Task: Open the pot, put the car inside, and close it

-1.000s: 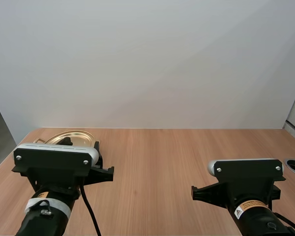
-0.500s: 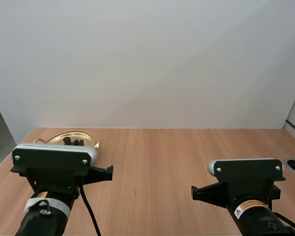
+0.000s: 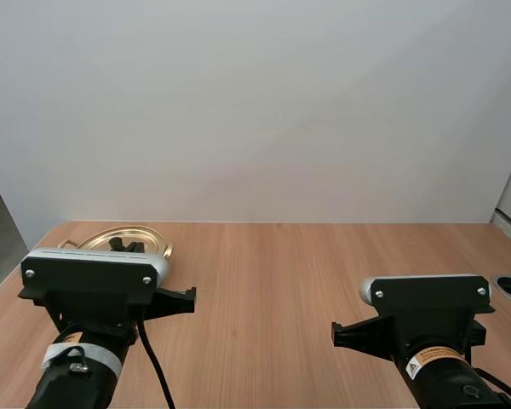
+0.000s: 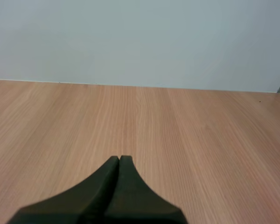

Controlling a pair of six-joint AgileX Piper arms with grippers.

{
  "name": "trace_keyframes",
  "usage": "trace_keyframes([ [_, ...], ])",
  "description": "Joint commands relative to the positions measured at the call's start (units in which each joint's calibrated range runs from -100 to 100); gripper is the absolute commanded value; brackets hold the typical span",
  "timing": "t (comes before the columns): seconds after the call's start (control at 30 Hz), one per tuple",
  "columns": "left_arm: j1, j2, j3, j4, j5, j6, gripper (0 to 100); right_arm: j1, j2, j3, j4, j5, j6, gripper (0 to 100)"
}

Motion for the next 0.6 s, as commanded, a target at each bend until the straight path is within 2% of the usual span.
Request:
trace_keyframes([
  [0.0, -0.02, 0.0, 0.0, 0.0, 0.1, 0.0, 0, 0.0, 0.0, 0.0, 0.0, 0.1, 0.0, 0],
  [0.43, -0.02, 0.0, 0.0, 0.7, 0.3, 0.0, 0, 0.0, 0.0, 0.0, 0.0, 0.1, 0.0, 0],
  [0.47, -0.02, 0.0, 0.0, 1.7, 1.3, -0.3, 0, 0.0, 0.0, 0.0, 0.0, 0.1, 0.0, 0],
  [0.5, -0.02, 0.0, 0.0, 5.5, 4.1, -1.6, 0, 0.0, 0.0, 0.0, 0.0, 0.1, 0.0, 0],
  [0.57, -0.02, -0.1, 0.0, 13.8, 7.2, -9.0, 0, 0.0, 0.0, 0.0, 0.0, 0.1, 0.0, 0],
])
